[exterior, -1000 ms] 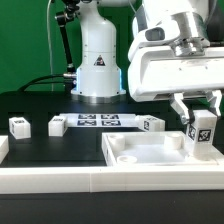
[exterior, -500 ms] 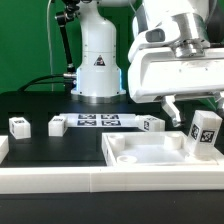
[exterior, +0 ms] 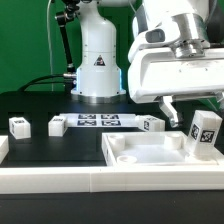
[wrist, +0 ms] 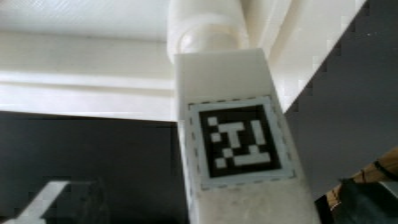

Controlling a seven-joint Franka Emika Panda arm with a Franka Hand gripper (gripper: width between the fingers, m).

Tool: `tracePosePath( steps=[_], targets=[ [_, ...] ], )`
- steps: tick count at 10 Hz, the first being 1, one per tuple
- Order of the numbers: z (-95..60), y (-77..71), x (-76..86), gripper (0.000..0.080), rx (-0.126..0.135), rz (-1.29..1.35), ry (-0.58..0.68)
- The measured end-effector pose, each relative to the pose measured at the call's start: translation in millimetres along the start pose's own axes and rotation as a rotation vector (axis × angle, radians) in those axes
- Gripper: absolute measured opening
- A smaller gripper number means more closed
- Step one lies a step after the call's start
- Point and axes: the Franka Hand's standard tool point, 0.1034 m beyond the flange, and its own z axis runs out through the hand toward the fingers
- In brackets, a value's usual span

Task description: Assemble square table

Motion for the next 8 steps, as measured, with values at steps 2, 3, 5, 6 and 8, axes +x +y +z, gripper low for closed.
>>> tracePosePath(
  steps=[2, 3, 5, 6, 8],
  targets=[
    [-7.8, 2.7, 9.0, 0.0649, 0.001, -0.001, -0.009],
    [-9.4, 2.9, 10.9, 0.0649, 0.005, 0.0, -0.026],
    [-12.3, 3.7, 18.9, 0.0649, 0.011, 0.002, -0.047],
    [-9.8, -1.9, 11.8, 0.0649, 0.032, 0.001, -0.128],
    [-10.9, -9.0, 9.5, 0.0649, 0.066, 0.008, -0.262]
  ],
)
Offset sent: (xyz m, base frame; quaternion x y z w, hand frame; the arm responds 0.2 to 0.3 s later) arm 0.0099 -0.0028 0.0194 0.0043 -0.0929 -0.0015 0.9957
